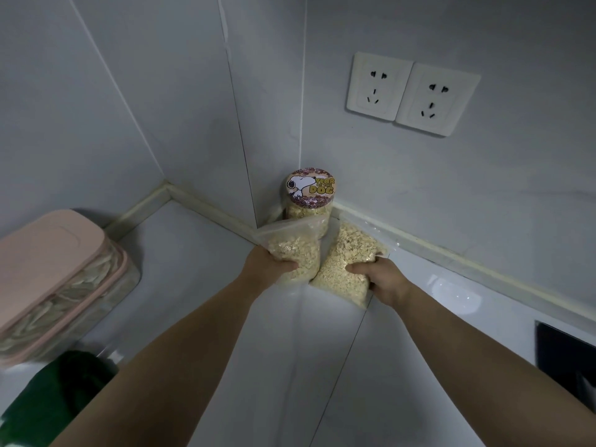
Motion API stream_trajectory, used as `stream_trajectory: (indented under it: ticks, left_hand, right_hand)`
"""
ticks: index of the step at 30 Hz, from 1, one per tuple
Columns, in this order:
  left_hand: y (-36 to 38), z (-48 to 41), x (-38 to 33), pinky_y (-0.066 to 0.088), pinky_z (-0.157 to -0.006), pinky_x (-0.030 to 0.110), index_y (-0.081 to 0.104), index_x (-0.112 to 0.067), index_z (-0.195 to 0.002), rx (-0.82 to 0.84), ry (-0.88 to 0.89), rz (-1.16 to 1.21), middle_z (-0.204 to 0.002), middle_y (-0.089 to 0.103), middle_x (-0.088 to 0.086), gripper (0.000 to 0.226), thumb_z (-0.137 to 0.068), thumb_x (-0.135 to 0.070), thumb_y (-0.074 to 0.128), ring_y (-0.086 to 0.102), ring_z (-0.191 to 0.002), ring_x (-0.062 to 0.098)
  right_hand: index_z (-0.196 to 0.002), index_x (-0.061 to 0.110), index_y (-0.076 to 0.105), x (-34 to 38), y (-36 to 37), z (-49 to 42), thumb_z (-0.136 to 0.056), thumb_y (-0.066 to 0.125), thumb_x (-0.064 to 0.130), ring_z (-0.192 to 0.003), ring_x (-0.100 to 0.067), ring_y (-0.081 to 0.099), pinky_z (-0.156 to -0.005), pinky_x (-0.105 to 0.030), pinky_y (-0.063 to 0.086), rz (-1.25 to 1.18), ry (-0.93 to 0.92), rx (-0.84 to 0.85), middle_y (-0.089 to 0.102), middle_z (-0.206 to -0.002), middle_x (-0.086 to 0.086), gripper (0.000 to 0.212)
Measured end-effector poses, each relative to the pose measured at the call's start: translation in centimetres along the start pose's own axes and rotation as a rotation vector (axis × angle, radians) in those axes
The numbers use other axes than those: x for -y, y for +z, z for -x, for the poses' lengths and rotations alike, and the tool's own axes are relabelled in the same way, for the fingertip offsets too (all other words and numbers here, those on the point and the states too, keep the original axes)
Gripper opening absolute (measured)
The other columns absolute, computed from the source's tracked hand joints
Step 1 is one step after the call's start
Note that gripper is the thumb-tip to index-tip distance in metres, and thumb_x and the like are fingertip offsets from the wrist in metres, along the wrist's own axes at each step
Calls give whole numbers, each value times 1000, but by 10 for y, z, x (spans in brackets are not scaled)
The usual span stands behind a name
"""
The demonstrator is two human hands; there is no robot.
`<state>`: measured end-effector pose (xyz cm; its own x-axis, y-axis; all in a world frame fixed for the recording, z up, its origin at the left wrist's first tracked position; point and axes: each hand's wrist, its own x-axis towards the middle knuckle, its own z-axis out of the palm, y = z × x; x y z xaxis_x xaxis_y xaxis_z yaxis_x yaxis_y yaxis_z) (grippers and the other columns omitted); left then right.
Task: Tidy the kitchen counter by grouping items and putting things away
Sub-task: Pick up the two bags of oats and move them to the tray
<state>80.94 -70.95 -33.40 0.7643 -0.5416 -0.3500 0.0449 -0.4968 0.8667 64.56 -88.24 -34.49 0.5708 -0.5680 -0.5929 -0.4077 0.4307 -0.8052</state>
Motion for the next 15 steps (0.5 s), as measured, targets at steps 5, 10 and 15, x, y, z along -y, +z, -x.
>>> stream_trajectory:
  ticks: [5, 10, 15]
  left_hand:
    - [-4, 11, 3, 53, -81, 33, 64, -10, -111, 65, -106, 256, -100, 69, 1, 37, -76, -15, 77, 65, -97, 22]
    - [-10, 33, -7, 56, -74, 35, 60, -13, -114, 82, -132, 424, -104, 69, 5, 32, -85, -23, 69, 66, -92, 22]
    - [-14, 61, -21, 54, -85, 41, 60, -11, -116, 98, -134, 470, -109, 69, 9, 35, -90, -34, 61, 66, -98, 26]
  right_hand:
    - [-118, 0, 58, -3, 0, 22, -82, 68, 5, -101, -31, 66, -81, -40, 53, -224, 82, 101, 66, -115, -19, 38]
    - [-119, 6, 58, -1, -4, 47, -87, 62, 15, -110, -31, 62, -89, -42, 50, -306, 105, 181, 65, -119, -17, 34]
    - [-114, 6, 61, 10, -6, 86, -86, 62, 13, -98, -29, 67, -84, -40, 53, -278, 57, 246, 69, -108, -14, 29]
